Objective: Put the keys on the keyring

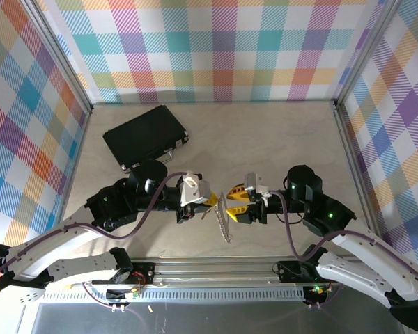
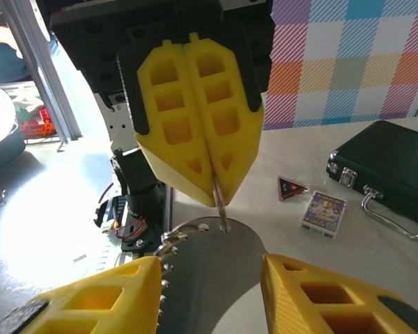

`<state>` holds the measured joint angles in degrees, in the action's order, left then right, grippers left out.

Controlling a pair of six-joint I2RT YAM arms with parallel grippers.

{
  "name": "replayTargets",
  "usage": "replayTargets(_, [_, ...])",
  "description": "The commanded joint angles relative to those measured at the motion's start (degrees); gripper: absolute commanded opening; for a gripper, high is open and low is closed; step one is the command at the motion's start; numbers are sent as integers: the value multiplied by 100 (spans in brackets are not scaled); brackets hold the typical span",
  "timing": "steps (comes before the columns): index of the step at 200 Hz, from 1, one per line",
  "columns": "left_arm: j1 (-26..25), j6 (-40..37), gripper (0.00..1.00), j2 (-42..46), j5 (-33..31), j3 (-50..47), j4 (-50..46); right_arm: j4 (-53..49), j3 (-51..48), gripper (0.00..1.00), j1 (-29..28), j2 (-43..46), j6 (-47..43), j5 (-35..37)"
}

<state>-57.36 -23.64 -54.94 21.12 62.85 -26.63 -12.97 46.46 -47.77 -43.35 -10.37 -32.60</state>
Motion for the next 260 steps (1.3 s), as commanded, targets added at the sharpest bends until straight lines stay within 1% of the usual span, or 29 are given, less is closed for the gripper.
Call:
replayTargets(1, [-56, -102, 0, -17, -131, 199, -339, -69, 274, 42, -198, -69, -295, 299])
replayTargets(14, [-64, -97, 0, -34, -174, 227, -399, -100, 319, 42, -310, -143, -357, 420])
replayTargets(46, [-117, -132, 0, -68, -358, 251, -568, -89, 395, 32, -472, -327, -404, 657])
replayTargets(85, [-196, -158, 0, -87, -471, 299, -759, -191, 469, 32, -619, -567, -487, 960])
replayTargets(123, [-258, -184, 0, -63, -546, 285, -799, -263, 522, 27, -710, -699, -556, 1009])
replayTargets(168, [-332, -207, 0, -109, -653, 305, -861, -243, 513, 16, -807, -740, -580, 1028])
replayTargets(184, [-354, -203, 0, -97, -671, 302, -854, -267, 522, 10, -831, -765, -598, 1069])
replayTargets(204, [-383, -187, 0, -86, -684, 274, -799, -265, 523, 0, -861, -762, -606, 1121])
replayTargets(227, [-381, -50, 0, 38, -625, 136, -535, -75, 394, 0, -874, -619, -527, 1208])
replayTargets(245, [-381, 147, 20, 380, -485, -177, -26, 405, 109, 0, -862, -336, -265, 1057])
replayTargets(251, [-381, 237, 24, 559, -413, -359, 211, 560, 27, 0, -865, -239, -161, 997])
replayTargets(260, [-381, 406, 28, 858, -328, -629, 627, 824, -90, 0, -865, -108, 36, 915])
